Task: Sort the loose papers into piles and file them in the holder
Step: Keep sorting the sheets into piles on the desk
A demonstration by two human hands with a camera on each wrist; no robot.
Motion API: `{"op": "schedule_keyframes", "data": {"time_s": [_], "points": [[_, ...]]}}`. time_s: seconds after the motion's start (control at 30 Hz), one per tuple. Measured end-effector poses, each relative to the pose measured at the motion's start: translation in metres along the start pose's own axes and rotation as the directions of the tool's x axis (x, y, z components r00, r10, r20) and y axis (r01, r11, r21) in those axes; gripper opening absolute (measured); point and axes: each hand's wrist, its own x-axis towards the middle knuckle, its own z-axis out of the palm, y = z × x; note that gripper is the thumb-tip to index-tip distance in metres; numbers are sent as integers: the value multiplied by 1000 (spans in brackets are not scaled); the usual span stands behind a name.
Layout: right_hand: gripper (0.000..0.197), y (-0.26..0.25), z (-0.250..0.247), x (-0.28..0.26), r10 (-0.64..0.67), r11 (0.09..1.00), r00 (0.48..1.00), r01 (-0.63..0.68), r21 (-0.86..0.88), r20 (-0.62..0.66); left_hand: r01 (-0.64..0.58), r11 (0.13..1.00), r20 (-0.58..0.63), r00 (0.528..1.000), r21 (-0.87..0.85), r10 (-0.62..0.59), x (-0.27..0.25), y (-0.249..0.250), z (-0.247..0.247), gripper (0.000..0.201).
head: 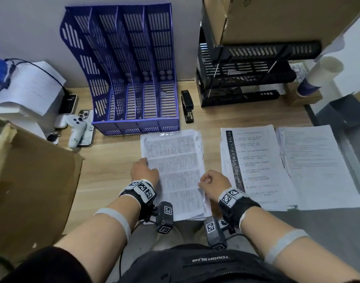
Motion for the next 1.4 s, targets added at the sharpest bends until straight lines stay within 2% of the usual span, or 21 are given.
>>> {"op": "schedule_keyframes", "data": {"time_s": [0.07, 0.13, 0.23, 0.33, 0.43, 0.6, 0.77, 0.83, 0.9, 1.0, 1.07, 1.2, 1.33, 1.4], "points": [[26, -2, 4, 1, -29, 998, 996, 24, -59, -83, -31, 997, 17, 999, -70, 32, -2, -6, -2, 49], [34, -2, 3, 2, -13, 997, 995, 5, -81, -102, -59, 991, 27, 998, -117, 63, -5, -10, -2, 42], [23, 4, 1, 2, 45, 988, 997, -53, -144, -61, -93, 980, 32, 994, -173, 100, -10, -14, 0, 35], [19, 11, -1, 3, 38, 983, 990, -61, -175, -136, -124, 972, 1, 992, -200, 127, -9, -20, 1, 36], [8, 15, -6, 1, 24, 991, 968, -57, -123, -251, -100, 975, 18, 994, -199, 106, -8, -24, 0, 46], [10, 17, -13, -2, 5, 996, 913, -42, -84, -407, -98, 984, 107, 988, -151, 115, -6, -22, -2, 48], [5, 17, -25, -2, 113, 991, 860, -63, 116, -497, -116, 989, 130, 983, -93, 128, -2, -24, -4, 38], [8, 19, -31, -2, 147, 979, 867, -61, 192, -476, -109, 990, 153, 981, -89, 122, -2, -23, -4, 35], [16, 19, -31, -3, 165, 964, 910, -68, 257, -380, -77, 987, 230, 967, -139, 108, -5, -19, -2, 38], [29, 16, -24, -5, 136, 937, 968, -57, 343, -211, -15, 983, 343, 936, -185, 79, -10, -15, -2, 52], [34, 8, -19, -8, 74, 948, 987, -24, 318, -144, -2, 985, 381, 922, -174, 69, -12, -13, -6, 62], [27, -10, -6, -14, 15, 989, 999, -9, 150, -41, -6, 991, 362, 931, -136, 55, -10, -23, -18, 75], [43, -31, 15, -16, 15, 998, 1000, -16, 67, 5, 38, 990, 275, 961, -134, 1, -6, -47, -31, 56], [43, -47, 27, -18, -1, 999, 999, 0, 36, 51, 70, 984, 218, 975, -162, -33, -4, -64, -41, 52]]}}
